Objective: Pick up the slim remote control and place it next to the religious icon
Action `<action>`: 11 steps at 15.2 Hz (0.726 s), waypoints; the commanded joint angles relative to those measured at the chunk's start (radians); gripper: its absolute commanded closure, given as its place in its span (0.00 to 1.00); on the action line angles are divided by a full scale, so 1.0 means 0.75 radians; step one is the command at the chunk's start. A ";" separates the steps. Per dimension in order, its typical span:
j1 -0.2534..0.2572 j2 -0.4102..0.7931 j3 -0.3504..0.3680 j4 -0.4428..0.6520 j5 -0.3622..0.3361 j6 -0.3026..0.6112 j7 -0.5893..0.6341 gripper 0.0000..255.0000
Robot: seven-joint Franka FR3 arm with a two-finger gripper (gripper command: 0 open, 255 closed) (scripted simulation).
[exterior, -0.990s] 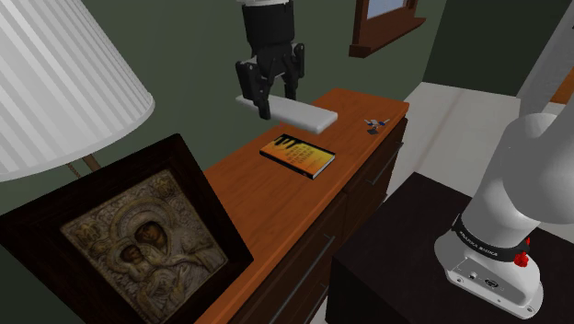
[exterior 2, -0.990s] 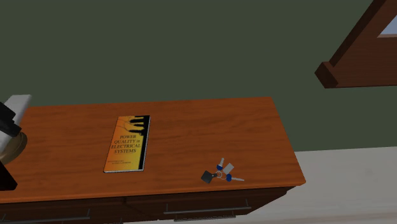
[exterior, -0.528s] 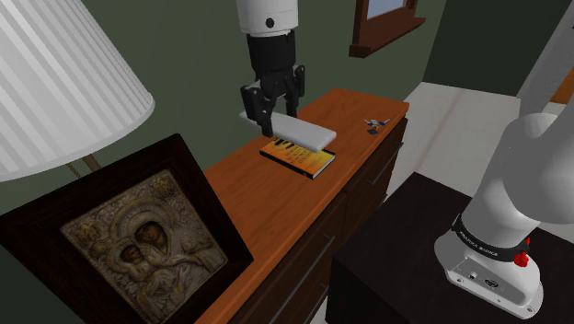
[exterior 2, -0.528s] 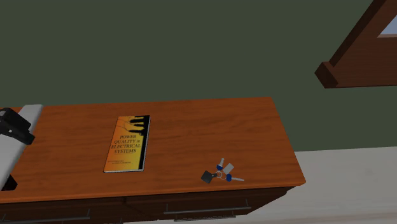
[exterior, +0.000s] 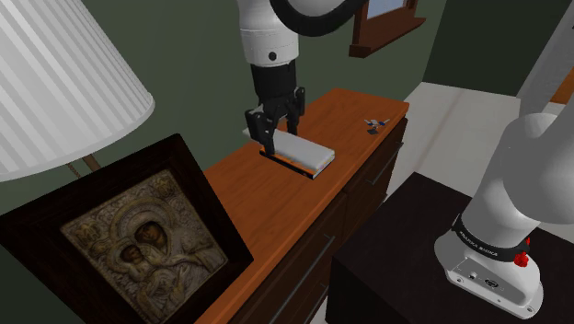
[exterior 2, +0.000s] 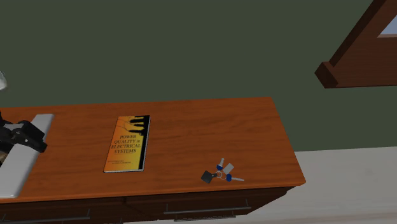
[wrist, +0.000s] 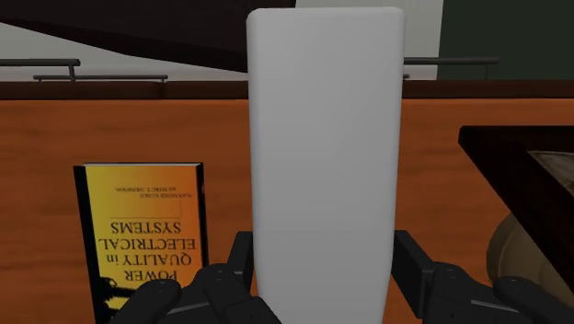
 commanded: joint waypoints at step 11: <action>0.002 0.050 0.017 -0.170 -0.006 0.219 0.007 1.00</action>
